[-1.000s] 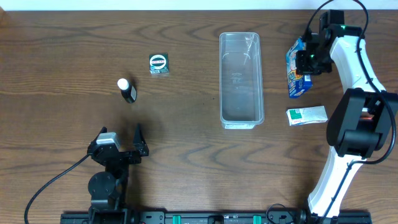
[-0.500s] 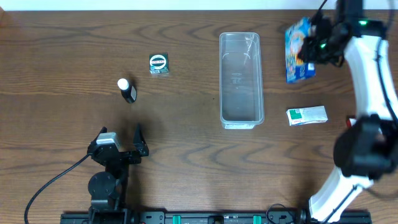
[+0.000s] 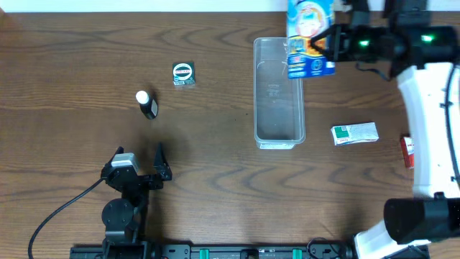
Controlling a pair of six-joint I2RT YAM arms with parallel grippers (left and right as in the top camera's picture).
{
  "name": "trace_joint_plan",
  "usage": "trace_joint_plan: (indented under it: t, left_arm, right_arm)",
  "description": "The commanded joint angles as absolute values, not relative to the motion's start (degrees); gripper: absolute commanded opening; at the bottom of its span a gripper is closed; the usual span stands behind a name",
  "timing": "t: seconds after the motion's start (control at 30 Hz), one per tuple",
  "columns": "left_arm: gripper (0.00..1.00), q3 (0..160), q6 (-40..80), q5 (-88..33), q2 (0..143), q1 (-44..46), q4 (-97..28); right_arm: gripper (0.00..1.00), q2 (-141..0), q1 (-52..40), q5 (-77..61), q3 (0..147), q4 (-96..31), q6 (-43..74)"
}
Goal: Pack container
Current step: 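Carry the blue box left and lower it into the clear container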
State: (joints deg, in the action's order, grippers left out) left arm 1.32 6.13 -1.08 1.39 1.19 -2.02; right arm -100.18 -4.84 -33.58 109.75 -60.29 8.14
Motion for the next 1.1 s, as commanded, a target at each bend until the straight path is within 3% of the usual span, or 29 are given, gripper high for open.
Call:
trace_joint_plan:
  t: [0.0, 0.33, 1.07]
  left_arm:
    - [0.98, 0.2, 5.8, 0.4, 1.0, 1.4, -4.2]
    - [0.98, 0.2, 5.8, 0.4, 1.0, 1.4, -4.2]
    - [0.98, 0.2, 5.8, 0.4, 1.0, 1.4, -4.2]
  right_arm:
    - [0.1, -102.1, -8.4, -31.9, 109.7, -58.3, 13.9]
    - [0.09, -109.3, -11.7, -25.8, 109.7, -55.5, 23.9]
    - [0.12, -121.2, -12.1, -25.9, 109.7, -49.6, 25.9]
